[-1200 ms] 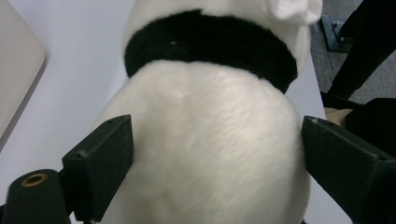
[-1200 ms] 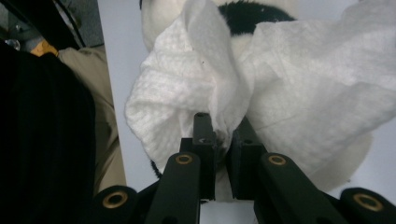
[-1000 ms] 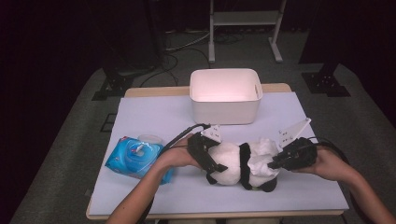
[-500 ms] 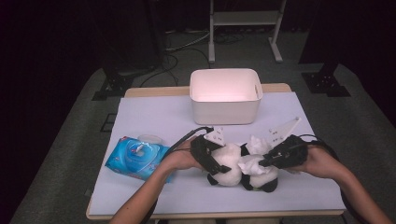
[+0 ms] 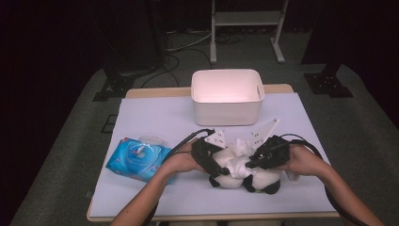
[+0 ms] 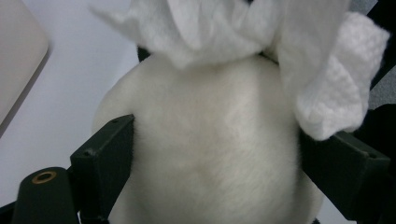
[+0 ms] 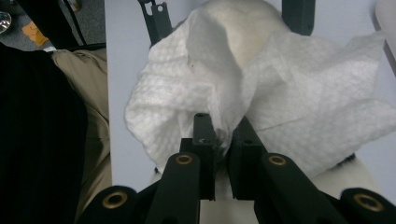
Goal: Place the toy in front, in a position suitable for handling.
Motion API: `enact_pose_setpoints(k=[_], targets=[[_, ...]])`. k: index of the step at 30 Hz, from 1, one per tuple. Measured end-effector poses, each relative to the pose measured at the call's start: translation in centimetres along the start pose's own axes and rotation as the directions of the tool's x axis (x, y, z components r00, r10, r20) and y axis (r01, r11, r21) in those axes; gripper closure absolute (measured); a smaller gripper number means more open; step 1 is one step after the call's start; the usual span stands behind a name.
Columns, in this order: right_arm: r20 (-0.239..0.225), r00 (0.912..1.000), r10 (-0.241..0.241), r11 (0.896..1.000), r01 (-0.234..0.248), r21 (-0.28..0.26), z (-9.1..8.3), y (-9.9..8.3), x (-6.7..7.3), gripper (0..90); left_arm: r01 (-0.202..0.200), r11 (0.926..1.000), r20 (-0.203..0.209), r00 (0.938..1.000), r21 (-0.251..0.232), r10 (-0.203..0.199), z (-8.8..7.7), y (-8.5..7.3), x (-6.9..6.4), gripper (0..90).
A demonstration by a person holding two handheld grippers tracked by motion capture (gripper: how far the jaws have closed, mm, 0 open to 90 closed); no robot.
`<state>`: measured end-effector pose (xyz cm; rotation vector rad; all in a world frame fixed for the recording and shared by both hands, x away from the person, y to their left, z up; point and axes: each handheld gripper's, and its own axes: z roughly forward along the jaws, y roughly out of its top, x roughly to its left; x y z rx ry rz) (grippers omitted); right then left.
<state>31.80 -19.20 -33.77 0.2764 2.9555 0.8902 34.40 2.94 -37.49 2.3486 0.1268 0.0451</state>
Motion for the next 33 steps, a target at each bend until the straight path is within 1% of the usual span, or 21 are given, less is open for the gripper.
enact_pose_setpoints(k=[1, 2, 4, 10, 14, 20, 23, 29, 32, 33], targets=[[0.0, 1.0, 0.0, 1.0, 0.0, 0.0, 0.0, 0.0, 0.0, 82.0, 0.0, 1.0, 0.0, 1.0, 0.0, 0.0, 0.0, 0.0, 0.0, 14.1], [0.005, 0.9999, 0.013, 1.0, -0.013, -0.012, -0.5, -0.6, 0.0, 82.0, -0.003, 1.0, 0.001, 1.0, 0.008, 0.003, 0.0, 0.1, 0.0, 14.1], [0.014, 0.9997, 0.019, 1.0, -0.019, -0.018, -1.0, -1.1, 0.1, 82.0, -0.003, 0.9999, 0.0, 1.0, 0.012, 0.003, -0.1, 0.1, 0.0, 14.1], [0.027, 0.9976, 0.063, 0.997, -0.062, -0.053, -2.6, -3.1, 0.3, 82.0, -0.008, 0.9999, 0.003, 1.0, 0.007, 0.008, -0.2, -0.1, 0.0, 14.0], [0.038, 0.9962, 0.078, 0.995, -0.076, -0.062, -3.4, -4.2, 0.6, 82.0, -0.01, 0.9999, 0.004, 0.9999, 0.009, 0.01, -0.2, -0.1, 0.1, 14.0], [0.048, 0.9935, 0.103, 0.993, -0.1, -0.067, -3.9, -5.6, 1.0, 82.0, -0.007, 0.9999, 0.007, 1.0, 0.012, 0.007, -0.3, -0.1, 0.2, 13.8], [0.05, 0.9918, 0.117, 0.991, -0.114, -0.064, -4.2, -6.6, 1.0, 82.0, -0.006, 0.9999, 0.01, 0.9999, 0.012, 0.006, -0.3, -0.2, 0.2, 13.7], [0.055, 0.9888, 0.139, 0.989, -0.135, -0.068, -4.4, -7.9, 1.1, 82.0, -0.003, 0.9998, 0.012, 0.9999, 0.018, 0.003, -0.4, -0.1, 0.3, 13.2], [0.057, 0.9863, 0.155, 0.986, -0.151, -0.072, -4.5, -8.5, 1.1, 82.0, 0.009, 0.9998, 0.022, 0.9997, 0.017, -0.009, -0.5, 0.0, 0.4, 10.7], [0.058, 0.9854, 0.16, 0.985, -0.156, -0.069, -4.5, -8.7, 1.1, 81.9, 0.018, 0.9998, 0.028, 0.9994, 0.012, -0.019, -0.5, 0.1, 0.4, 9.7]])
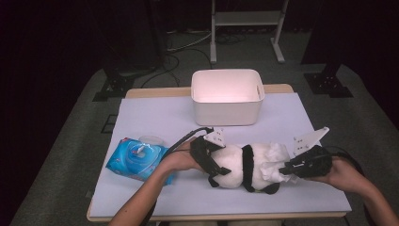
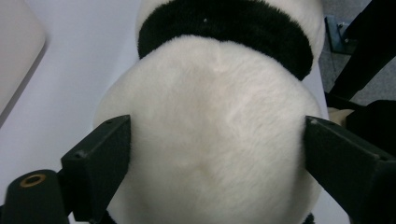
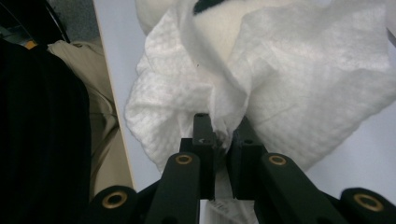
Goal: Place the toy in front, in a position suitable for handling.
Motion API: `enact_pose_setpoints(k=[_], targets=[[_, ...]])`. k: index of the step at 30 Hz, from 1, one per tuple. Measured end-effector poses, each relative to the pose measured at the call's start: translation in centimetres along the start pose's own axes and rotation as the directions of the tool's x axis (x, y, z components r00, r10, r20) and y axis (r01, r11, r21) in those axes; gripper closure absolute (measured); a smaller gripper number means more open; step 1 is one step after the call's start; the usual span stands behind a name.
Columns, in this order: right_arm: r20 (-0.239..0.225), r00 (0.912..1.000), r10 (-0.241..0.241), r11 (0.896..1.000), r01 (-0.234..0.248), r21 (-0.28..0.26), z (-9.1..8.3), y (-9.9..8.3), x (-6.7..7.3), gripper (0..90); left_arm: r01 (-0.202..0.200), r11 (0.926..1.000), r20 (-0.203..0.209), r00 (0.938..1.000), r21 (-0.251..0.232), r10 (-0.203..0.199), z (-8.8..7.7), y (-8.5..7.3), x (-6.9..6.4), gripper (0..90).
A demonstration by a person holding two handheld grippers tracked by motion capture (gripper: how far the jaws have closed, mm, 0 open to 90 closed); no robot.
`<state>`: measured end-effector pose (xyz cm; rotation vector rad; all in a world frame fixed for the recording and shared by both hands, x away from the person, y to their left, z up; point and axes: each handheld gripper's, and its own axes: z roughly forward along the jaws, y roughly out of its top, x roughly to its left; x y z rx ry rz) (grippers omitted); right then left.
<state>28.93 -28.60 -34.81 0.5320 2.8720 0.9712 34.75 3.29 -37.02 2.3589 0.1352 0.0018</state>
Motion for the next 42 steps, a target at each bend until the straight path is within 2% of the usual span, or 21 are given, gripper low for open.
enact_pose_setpoints(k=[6, 10, 11, 14, 19, 24, 31, 36, 42], targets=[[0.011, 0.9999, 0.001, 1.0, -0.001, 0.01, -0.4, -0.2, -0.1, 81.7, 0.011, 0.9998, -0.003, 0.9999, 0.018, -0.011, 0.0, 0.4, 0.1, 12.0], [0.023, 0.9995, -0.02, 1.0, 0.02, 0.011, -0.7, 0.5, -0.1, 81.7, 0.005, 0.9998, -0.008, 1.0, 0.019, -0.005, 0.1, 0.5, 0.1, 15.0], [0.034, 0.9985, -0.044, 0.999, 0.043, 0.021, -0.7, 1.3, 0.0, 81.7, 0.0, 0.9998, -0.011, 0.9999, 0.018, 0.0, 0.0, 0.5, 0.1, 16.0], [0.031, 0.9979, -0.057, 0.998, 0.056, 0.023, -0.6, 2.6, -0.1, 81.7, -0.005, 0.9998, -0.013, 0.9999, 0.021, 0.005, 0.1, 0.7, 0.0, 16.0], [0.017, 0.9971, -0.074, 0.997, 0.074, 0.027, 0.2, 4.4, -0.5, 81.8, -0.017, 0.9995, -0.018, 0.9997, 0.028, 0.018, 0.1, 0.8, -0.2, 16.0], [0.0, 0.9966, -0.082, 0.996, 0.082, 0.023, 1.1, 5.6, -0.9, 81.7, -0.012, 0.9995, -0.017, 0.9998, 0.028, 0.013, 0.2, 0.8, -0.3, 15.8], [-0.017, 0.994, -0.108, 0.994, 0.108, 0.031, 3.0, 7.7, -1.5, 81.7, -0.013, 0.9993, -0.015, 0.9998, 0.036, 0.014, 0.2, 0.8, -0.3, 15.8], [-0.021, 0.9951, -0.096, 0.995, 0.097, 0.034, 3.0, 7.9, -2.1, 81.4, -0.011, 0.9997, -0.016, 0.9998, 0.024, 0.011, 0.1, 0.5, -0.4, 15.8], [0.008, 0.9979, -0.065, 0.997, 0.064, 0.033, 1.9, 7.0, -2.8, 81.3, -0.005, 0.9997, -0.014, 0.9999, 0.025, 0.006, 0.0, 0.3, -0.6, 15.7]])
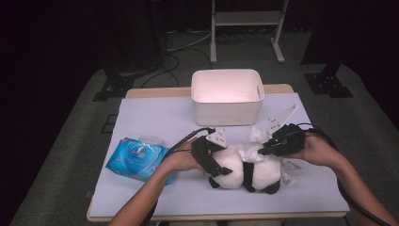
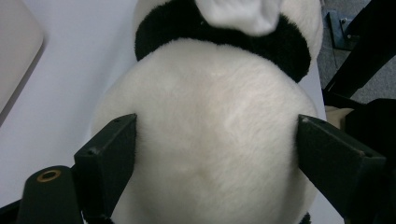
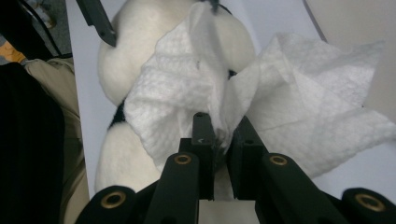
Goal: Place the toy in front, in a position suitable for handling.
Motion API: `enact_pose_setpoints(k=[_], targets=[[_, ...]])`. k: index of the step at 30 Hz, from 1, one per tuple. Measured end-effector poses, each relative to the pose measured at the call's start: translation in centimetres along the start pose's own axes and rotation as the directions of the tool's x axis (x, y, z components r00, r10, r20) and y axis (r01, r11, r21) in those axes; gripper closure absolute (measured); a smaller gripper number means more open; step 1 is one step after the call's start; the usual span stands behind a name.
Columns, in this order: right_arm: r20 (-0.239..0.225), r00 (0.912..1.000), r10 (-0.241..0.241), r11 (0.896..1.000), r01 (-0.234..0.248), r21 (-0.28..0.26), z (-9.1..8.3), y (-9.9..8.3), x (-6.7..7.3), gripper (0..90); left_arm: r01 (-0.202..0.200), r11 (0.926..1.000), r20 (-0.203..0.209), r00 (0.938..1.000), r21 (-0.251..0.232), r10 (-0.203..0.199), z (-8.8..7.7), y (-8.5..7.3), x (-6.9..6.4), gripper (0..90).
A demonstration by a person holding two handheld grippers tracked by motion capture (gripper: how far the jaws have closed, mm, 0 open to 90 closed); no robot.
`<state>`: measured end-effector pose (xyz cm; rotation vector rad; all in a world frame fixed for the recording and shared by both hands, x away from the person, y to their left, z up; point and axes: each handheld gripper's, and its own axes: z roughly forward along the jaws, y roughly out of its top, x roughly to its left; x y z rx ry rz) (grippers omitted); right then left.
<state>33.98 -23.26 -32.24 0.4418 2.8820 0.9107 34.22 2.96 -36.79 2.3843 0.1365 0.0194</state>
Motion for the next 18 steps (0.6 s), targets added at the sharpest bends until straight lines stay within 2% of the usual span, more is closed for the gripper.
enact_pose_setpoints(k=[4, 6, 9, 14, 18], targets=[[0.013, 0.9989, 0.046, 0.999, -0.045, -0.014, -0.9, -1.6, -0.5, 81.1, 0.004, 0.9998, 0.001, 1.0, -0.017, -0.004, -0.1, -0.3, -0.2, 15.6], [0.008, 0.9988, 0.048, 0.999, -0.047, -0.019, -0.8, -1.8, -0.5, 81.2, 0.005, 0.9998, 0.006, 1.0, -0.019, -0.005, -0.1, -0.3, -0.2, 14.9], [0.0, 0.9994, 0.034, 0.999, -0.034, -0.022, -0.2, -2.4, 0.3, 81.5, 0.027, 0.9995, 0.031, 0.9992, -0.019, -0.027, -0.3, -0.3, -0.2, 12.9], [0.004, 0.9998, 0.02, 0.999, -0.02, -0.026, 0.0, -2.7, 1.4, 82.1, 0.015, 0.9999, 0.028, 0.9995, -0.004, -0.015, -0.7, 0.1, -0.2, 10.9], [0.015, 0.9999, -0.001, 1.0, 0.001, -0.018, 0.2, -2.9, 2.1, 82.4, 0.021, 0.9998, 0.015, 0.9997, 0.006, -0.021, -0.4, 0.6, -0.1, 8.5]])
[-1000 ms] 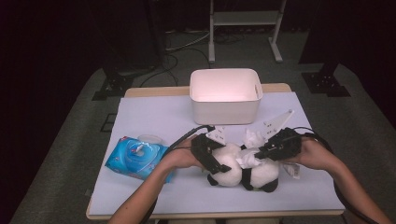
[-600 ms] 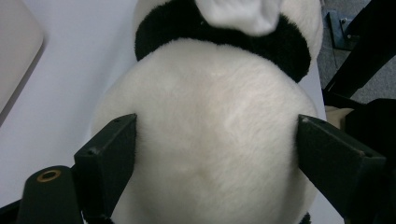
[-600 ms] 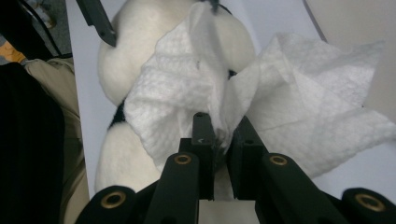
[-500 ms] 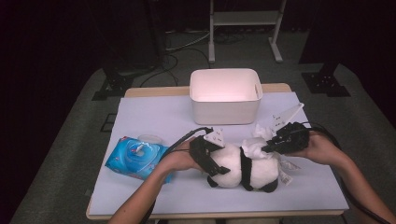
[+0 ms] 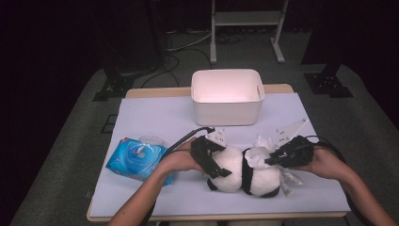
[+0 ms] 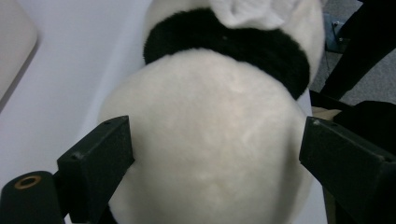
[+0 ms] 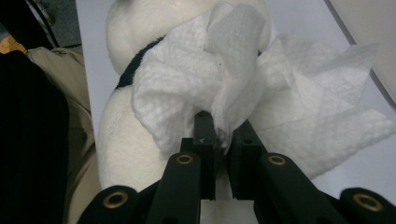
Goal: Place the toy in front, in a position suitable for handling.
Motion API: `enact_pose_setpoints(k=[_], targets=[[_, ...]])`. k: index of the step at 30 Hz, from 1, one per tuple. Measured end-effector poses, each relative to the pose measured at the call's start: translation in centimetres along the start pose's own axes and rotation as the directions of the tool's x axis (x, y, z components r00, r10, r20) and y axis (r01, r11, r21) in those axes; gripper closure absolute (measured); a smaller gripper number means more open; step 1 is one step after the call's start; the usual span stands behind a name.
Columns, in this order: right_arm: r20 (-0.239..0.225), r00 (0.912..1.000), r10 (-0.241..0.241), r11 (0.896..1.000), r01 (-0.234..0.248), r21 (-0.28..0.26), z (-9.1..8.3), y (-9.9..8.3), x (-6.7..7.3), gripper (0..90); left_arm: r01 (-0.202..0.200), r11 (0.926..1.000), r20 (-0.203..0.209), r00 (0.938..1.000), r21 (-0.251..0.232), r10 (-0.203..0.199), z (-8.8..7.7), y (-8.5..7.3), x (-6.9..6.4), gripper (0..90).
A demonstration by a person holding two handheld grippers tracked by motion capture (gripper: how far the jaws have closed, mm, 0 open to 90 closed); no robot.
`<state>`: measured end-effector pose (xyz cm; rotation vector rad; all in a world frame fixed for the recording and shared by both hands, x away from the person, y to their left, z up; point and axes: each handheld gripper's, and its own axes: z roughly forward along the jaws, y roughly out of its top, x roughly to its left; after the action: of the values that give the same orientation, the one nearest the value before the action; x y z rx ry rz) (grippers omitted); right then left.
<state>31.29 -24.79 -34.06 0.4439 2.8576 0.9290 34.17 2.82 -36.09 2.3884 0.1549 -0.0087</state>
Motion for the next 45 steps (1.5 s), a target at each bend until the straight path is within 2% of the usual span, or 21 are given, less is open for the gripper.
enact_pose_setpoints(k=[5, 7, 9, 11, 14, 17, 22, 28, 31, 36, 45], targets=[[0.0, 0.9993, -0.038, 0.999, 0.038, 0.002, 0.1, 0.1, 0.8, 82.4, 0.017, 0.9997, 0.008, 0.9998, 0.016, -0.017, 0.8, 0.6, 0.8, 4.5], [0.001, 0.9987, -0.051, 0.999, 0.051, 0.009, 0.1, 0.3, 1.0, 82.4, 0.027, 0.9995, 0.025, 0.9993, 0.018, -0.028, 1.2, 0.8, 1.0, 3.2], [-0.004, 0.9984, -0.057, 0.998, 0.057, 0.007, 0.0, 0.3, 1.2, 82.5, 0.018, 0.9996, 0.039, 0.9991, 0.024, -0.019, 1.4, 0.8, 1.0, 3.3], [-0.012, 0.9986, -0.052, 0.999, 0.052, 0.0, 0.0, 0.2, 1.5, 82.4, -0.002, 0.9999, 0.042, 0.9991, 0.015, 0.001, 1.4, 0.6, 0.7, 6.7], [-0.024, 0.9981, -0.057, 0.998, 0.056, -0.027, -0.2, -0.1, 1.7, 82.4, -0.012, 0.9999, 0.04, 0.9991, 0.006, 0.011, 1.3, 0.3, 0.3, 12.5], [-0.017, 0.9966, -0.08, 0.996, 0.08, -0.033, -0.4, 0.2, 2.1, 82.4, -0.034, 0.9991, 0.009, 0.9994, 0.027, 0.033, 1.0, 0.0, -0.8, 14.1], [-0.013, 0.9928, -0.119, 0.993, 0.119, -0.01, -0.3, 1.8, 2.6, 82.4, -0.049, 0.9981, -0.023, 0.9985, 0.039, 0.05, 0.9, -0.3, -1.3, 15.8], [-0.035, 0.9902, -0.136, 0.991, 0.135, -0.015, 0.4, 3.1, 2.7, 82.3, -0.055, 0.9978, -0.027, 0.9981, 0.039, 0.056, 0.9, -0.4, -1.5, 15.9], [-0.047, 0.9869, -0.154, 0.988, 0.154, -0.011, 1.1, 3.8, 3.0, 82.3, -0.065, 0.9964, -0.029, 0.9973, 0.054, 0.067, 0.8, -0.4, -1.6, 15.9], [-0.051, 0.9887, -0.141, 0.99, 0.14, -0.022, 0.7, 3.4, 2.8, 82.2, -0.058, 0.9973, -0.032, 0.9977, 0.045, 0.059, 0.8, -0.5, -1.7, 16.1], [-0.022, 0.9982, -0.056, 0.997, 0.055, -0.06, -1.8, -0.2, 2.5, 82.1, -0.051, 0.998, -0.028, 0.9983, 0.036, 0.052, 0.7, -0.6, -1.6, 16.0]])
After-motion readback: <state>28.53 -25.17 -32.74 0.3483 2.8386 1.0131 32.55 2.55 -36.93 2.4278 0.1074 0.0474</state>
